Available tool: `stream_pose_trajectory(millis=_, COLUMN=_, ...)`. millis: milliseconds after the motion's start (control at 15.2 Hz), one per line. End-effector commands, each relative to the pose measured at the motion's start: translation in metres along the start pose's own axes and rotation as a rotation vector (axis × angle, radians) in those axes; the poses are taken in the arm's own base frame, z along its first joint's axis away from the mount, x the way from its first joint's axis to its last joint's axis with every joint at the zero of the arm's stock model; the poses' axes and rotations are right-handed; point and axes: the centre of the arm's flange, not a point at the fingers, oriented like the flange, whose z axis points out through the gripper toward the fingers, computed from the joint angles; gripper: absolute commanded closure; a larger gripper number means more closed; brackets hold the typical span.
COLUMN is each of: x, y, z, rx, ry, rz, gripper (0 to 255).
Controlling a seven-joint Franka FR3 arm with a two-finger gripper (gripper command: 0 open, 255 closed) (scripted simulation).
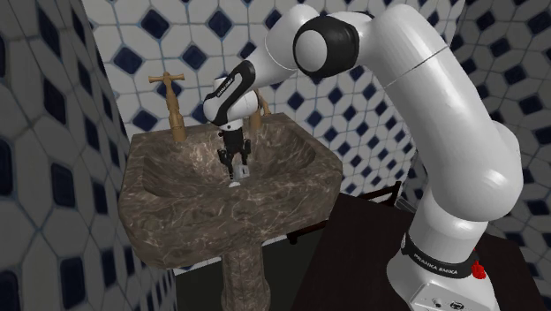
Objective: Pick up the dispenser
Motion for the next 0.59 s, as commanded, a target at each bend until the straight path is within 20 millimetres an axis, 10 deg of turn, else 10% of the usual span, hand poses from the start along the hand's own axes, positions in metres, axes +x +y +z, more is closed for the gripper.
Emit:
stream_pose_trajectory(millis=0, x=-0.001, y=0.001, z=-0.01, rx=0.0, ry=0.0, rz=0.0, gripper=255)
stream_pose_trajectory(millis=528, x=-0.004, y=0.0, z=-0.042, rx=0.0, ry=0.0, rz=0.0, gripper=255)
